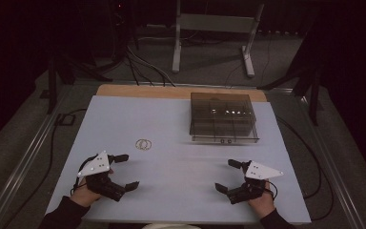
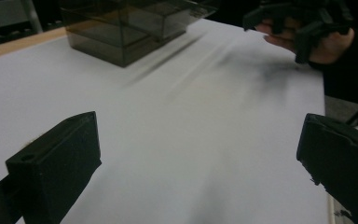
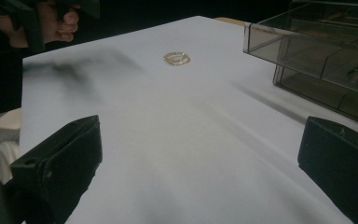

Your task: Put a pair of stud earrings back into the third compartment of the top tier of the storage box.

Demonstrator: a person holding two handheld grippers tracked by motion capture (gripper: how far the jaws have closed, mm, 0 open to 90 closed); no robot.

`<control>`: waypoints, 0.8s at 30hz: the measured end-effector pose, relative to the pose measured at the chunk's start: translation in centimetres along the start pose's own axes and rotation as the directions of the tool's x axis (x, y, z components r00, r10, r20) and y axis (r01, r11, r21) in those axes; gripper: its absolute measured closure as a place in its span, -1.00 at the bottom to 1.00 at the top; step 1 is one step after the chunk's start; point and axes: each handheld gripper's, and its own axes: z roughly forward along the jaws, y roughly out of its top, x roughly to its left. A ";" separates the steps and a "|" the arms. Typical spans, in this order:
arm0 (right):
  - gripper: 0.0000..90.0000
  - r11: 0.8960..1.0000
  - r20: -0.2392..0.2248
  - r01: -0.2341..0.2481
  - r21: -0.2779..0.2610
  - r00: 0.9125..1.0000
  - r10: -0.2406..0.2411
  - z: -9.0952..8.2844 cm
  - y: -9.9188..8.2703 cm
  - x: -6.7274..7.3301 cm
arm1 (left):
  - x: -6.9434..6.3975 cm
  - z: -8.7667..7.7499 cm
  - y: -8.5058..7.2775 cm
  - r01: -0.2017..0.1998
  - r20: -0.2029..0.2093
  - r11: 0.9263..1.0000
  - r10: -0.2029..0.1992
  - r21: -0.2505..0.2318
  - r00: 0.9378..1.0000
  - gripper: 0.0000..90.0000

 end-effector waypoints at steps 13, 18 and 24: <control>-1.00 1.000 -0.005 -0.009 -0.005 1.000 0.009 -0.1 0.0 0.0 | 1.7 1.1 1.7 0.026 -0.051 1.000 -0.027 -0.015 0.998 -0.99; -1.00 1.000 0.000 -0.001 -0.013 1.000 0.001 -0.1 0.1 0.0 | 2.4 1.7 2.0 0.035 -0.067 0.999 -0.036 -0.016 0.997 -0.99; -1.00 1.000 0.001 -0.004 -0.014 1.000 0.004 -0.2 0.1 -0.1 | 3.2 2.5 2.4 0.062 -0.089 0.998 -0.064 -0.023 0.994 -0.99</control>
